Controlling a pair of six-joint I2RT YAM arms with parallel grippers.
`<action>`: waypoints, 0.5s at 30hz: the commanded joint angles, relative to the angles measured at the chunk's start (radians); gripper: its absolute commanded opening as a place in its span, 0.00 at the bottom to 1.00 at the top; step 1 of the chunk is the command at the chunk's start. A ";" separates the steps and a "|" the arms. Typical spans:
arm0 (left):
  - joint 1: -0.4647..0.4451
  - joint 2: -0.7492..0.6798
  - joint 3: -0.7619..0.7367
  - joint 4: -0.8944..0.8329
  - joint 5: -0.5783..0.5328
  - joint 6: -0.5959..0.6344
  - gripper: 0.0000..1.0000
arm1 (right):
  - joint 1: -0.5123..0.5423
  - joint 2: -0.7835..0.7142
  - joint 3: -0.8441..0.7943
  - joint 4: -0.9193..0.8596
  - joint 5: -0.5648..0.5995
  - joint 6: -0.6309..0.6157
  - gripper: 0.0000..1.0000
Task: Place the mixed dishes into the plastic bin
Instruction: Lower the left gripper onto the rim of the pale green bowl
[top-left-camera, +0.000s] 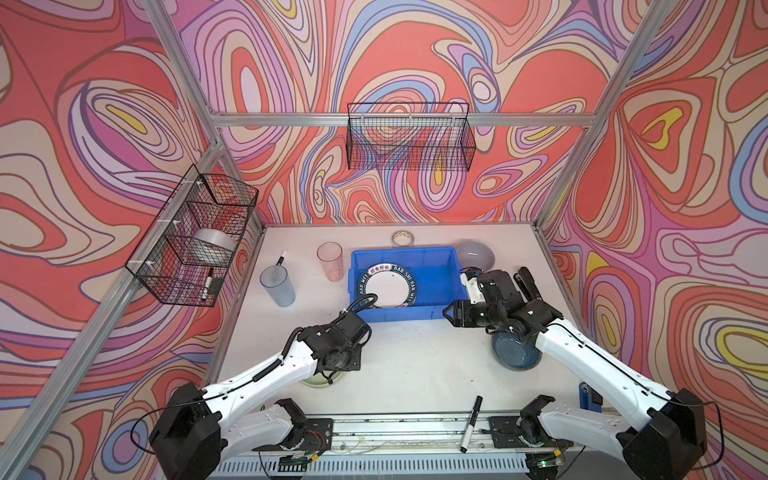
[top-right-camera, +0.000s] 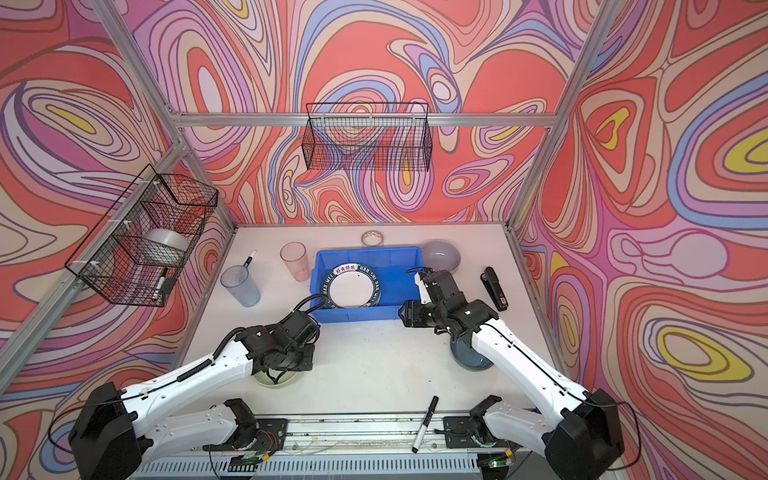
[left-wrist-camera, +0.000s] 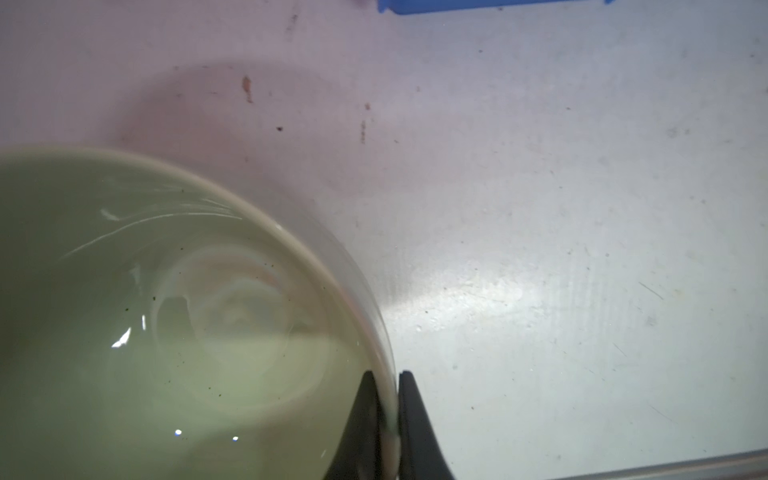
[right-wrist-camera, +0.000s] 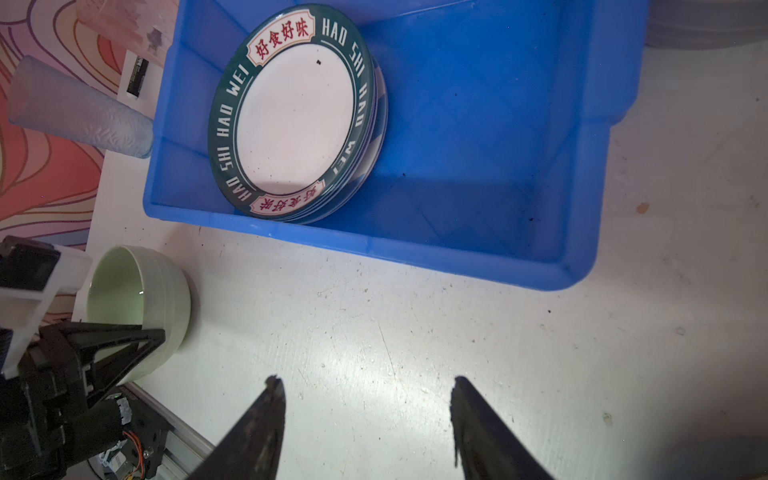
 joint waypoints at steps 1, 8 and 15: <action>-0.062 0.026 -0.013 0.134 0.100 -0.098 0.04 | 0.003 -0.014 -0.008 -0.019 0.037 0.019 0.65; -0.131 0.107 0.017 0.186 0.112 -0.122 0.17 | 0.002 -0.014 -0.015 -0.017 0.040 0.031 0.65; -0.133 0.060 0.085 0.025 0.049 -0.129 0.34 | 0.002 -0.011 -0.017 -0.014 0.034 0.034 0.65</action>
